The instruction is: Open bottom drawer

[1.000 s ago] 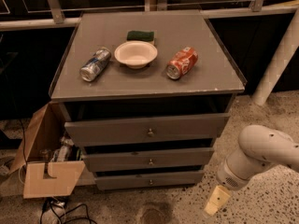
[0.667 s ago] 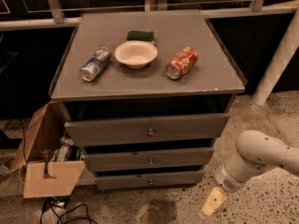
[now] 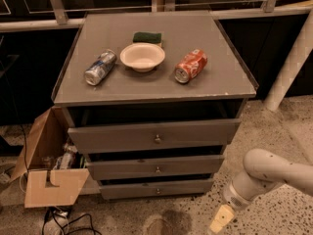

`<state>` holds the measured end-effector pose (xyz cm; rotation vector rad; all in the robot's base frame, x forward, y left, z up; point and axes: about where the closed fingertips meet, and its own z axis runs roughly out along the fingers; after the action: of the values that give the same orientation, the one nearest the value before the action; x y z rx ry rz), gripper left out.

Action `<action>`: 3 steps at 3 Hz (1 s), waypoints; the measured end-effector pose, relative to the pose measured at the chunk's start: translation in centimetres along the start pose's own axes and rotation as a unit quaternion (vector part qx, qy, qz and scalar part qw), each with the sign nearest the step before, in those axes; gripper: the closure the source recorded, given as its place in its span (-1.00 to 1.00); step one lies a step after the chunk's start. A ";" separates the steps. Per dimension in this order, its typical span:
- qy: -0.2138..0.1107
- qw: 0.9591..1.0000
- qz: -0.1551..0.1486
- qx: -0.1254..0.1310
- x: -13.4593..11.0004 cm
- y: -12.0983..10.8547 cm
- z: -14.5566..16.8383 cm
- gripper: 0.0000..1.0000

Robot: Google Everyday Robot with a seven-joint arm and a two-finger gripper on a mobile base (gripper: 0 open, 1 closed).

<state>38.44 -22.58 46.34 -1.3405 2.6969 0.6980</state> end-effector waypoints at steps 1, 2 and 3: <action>-0.005 1.000 0.017 -0.009 1.1 -1.9 3.1 -1.00; -0.005 1.000 0.017 -0.009 1.1 -1.9 3.1 -1.00; -0.019 1.000 0.015 -0.012 0.9 -2.7 3.8 -1.00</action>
Offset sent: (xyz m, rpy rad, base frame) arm 0.0043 -0.0051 -0.0301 0.0090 0.0144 -0.0254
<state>39.41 -23.13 41.73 -1.2809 2.6918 0.7541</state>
